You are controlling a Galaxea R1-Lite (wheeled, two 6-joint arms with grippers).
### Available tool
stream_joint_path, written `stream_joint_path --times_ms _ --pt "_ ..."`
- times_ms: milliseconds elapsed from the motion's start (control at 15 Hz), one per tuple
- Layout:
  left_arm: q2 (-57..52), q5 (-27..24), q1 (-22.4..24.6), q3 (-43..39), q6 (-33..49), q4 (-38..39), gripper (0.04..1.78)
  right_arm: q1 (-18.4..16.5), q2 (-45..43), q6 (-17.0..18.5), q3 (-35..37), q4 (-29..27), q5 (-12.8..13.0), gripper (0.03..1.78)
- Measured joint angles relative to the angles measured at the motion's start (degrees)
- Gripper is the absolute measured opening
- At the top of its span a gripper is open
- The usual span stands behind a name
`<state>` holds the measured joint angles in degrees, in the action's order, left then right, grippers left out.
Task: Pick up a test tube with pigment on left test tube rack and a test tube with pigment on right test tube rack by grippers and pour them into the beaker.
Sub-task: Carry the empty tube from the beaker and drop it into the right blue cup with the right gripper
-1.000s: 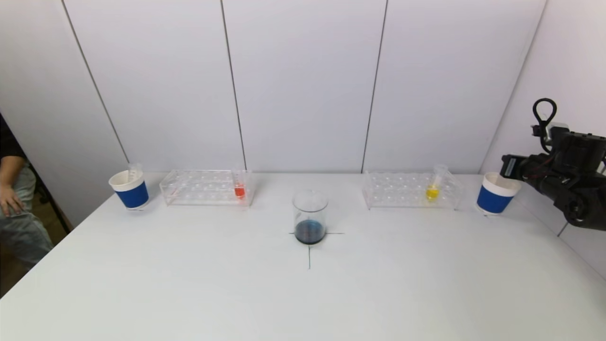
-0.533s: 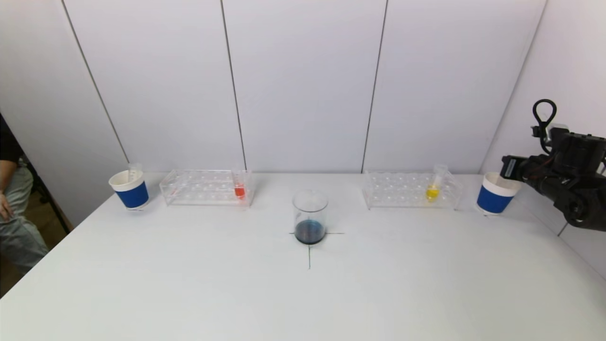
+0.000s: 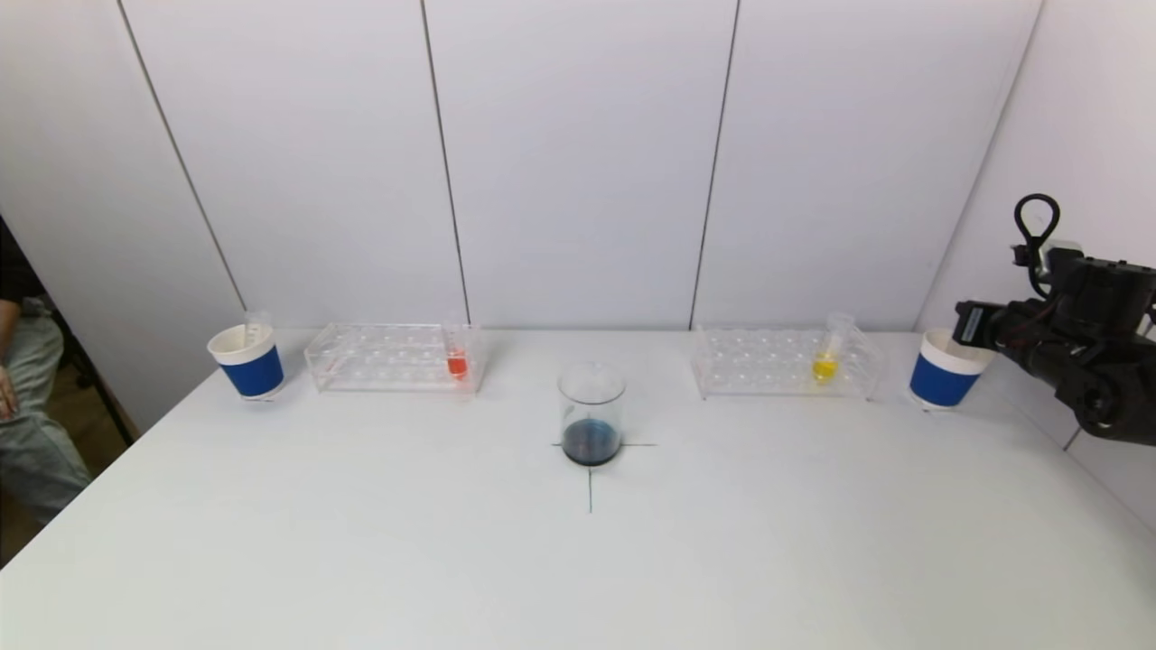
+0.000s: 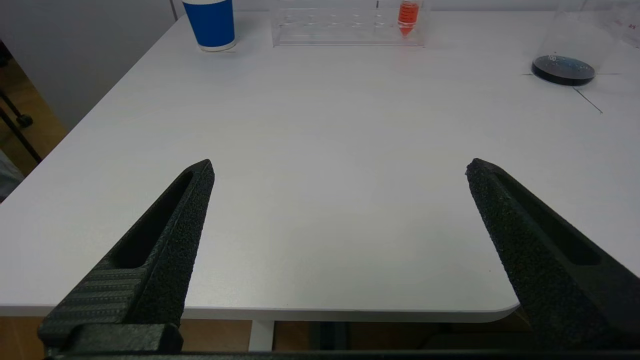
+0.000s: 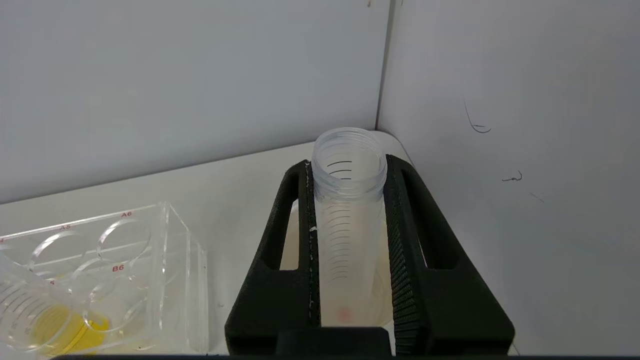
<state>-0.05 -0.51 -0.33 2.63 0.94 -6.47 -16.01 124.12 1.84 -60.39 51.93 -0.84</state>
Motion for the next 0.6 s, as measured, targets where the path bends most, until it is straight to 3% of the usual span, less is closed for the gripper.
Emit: stream_joint_path --times_ms 267,600 --pt "0.0 0.0 0.0 0.0 0.0 0.0 1.76 0.0 0.2 0.1 0.1 1.0 -0.1 0.74" --pt "0.0 0.0 0.0 0.0 0.0 0.0 1.76 0.0 0.3 0.1 0.2 1.0 -0.1 1.50"
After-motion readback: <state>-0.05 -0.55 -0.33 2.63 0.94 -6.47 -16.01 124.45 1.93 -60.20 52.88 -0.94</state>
